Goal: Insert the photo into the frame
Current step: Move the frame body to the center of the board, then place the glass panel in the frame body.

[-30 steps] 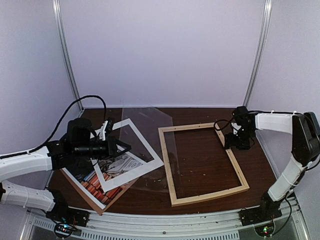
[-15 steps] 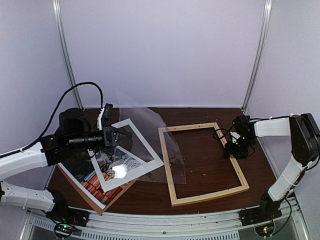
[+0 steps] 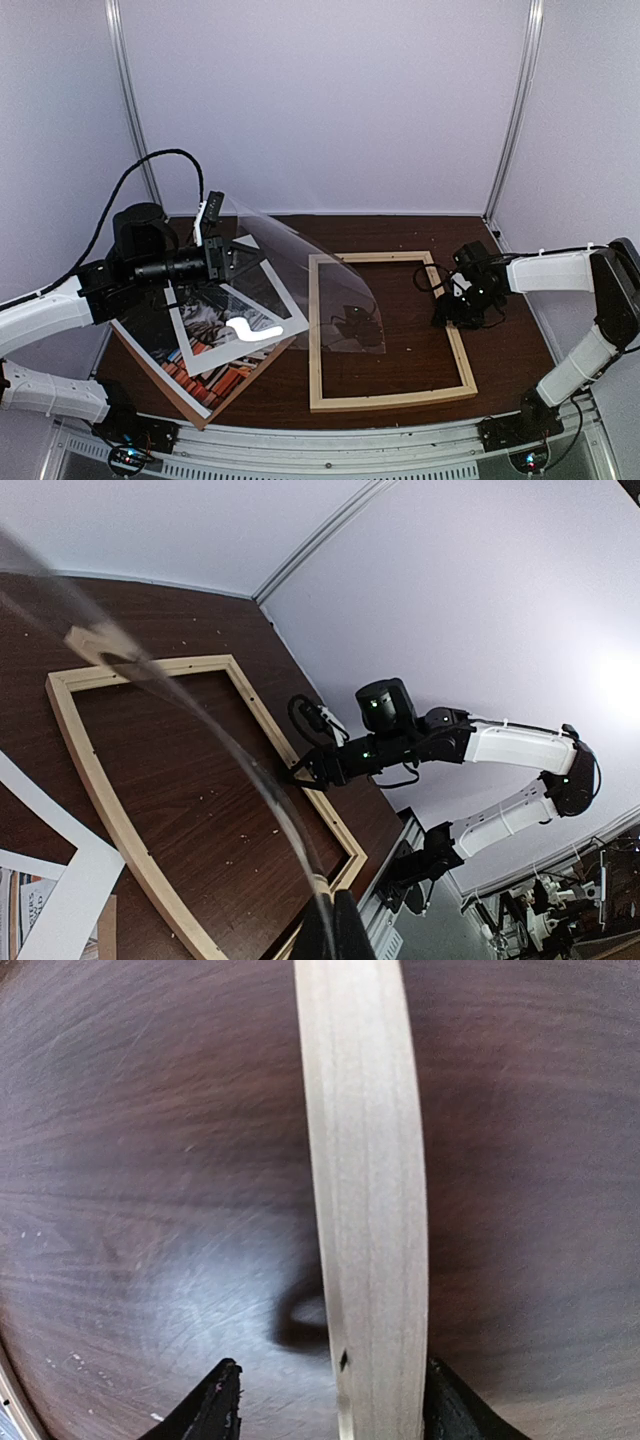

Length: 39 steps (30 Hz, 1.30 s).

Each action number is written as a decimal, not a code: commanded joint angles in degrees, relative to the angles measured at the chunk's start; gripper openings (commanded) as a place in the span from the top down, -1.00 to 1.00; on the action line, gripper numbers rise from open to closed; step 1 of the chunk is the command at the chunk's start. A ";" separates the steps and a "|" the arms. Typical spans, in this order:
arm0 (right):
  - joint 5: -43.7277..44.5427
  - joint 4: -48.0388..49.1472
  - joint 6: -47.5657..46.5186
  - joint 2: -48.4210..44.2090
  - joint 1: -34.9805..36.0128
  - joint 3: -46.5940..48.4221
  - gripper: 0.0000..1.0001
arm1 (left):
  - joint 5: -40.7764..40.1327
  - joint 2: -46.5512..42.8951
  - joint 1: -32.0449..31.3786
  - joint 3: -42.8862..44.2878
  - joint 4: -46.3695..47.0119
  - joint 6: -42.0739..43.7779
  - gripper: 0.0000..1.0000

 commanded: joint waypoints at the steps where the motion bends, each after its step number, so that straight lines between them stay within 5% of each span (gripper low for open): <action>1: -0.66 2.69 4.25 -2.40 3.02 -0.85 -0.24 | 1.89 1.42 0.15 2.17 4.67 -0.16 1.00; 9: 3.49 -1.99 1.40 -3.28 1.93 1.74 -0.45 | 3.16 4.61 -1.58 3.39 7.96 -1.68 1.00; 27: 2.27 -10.95 -8.49 -10.06 -22.40 9.47 -0.51 | 8.04 24.08 -14.40 23.53 8.54 6.73 1.00; 39: -0.31 -10.57 -8.57 -10.06 -24.48 9.24 -0.50 | -3.81 38.56 -13.32 15.49 12.83 -6.61 1.00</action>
